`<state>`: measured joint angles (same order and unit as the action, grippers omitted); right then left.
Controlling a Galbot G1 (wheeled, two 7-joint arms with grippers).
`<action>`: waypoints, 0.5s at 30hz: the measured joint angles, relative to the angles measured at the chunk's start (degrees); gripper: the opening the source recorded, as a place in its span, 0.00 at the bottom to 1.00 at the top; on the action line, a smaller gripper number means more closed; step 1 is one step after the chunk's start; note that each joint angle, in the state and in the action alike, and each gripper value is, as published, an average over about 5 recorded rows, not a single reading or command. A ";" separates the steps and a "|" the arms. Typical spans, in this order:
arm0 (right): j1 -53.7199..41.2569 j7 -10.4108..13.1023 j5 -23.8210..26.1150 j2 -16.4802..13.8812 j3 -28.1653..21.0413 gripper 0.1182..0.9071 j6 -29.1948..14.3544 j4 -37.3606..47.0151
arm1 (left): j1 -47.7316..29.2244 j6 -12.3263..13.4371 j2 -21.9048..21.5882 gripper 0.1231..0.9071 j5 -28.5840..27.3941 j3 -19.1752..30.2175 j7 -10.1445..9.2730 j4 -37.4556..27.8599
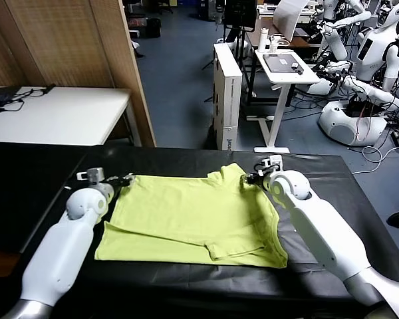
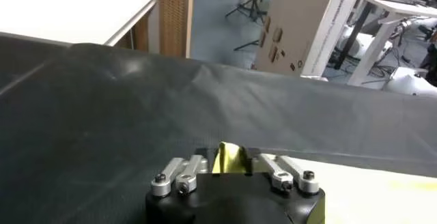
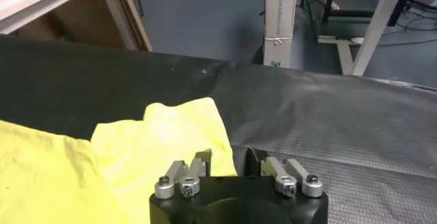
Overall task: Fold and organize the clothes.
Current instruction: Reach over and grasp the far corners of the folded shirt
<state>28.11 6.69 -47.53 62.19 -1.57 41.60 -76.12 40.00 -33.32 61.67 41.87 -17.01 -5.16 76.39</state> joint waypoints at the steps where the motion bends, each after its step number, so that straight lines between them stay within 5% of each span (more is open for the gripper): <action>1: 0.21 -0.10 -0.13 -0.04 0.28 0.09 -0.46 -0.29 | 0.04 0.09 0.00 0.12 0.01 -0.03 0.00 0.14; 15: 5.41 -0.48 -3.56 -4.04 5.98 0.03 -3.20 -10.57 | 4.99 -0.28 -2.66 0.08 3.97 -2.58 -2.18 9.23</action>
<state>33.53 6.22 -51.10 58.15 4.42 38.40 -86.69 44.99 -33.60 59.01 45.84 -19.58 -7.34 85.62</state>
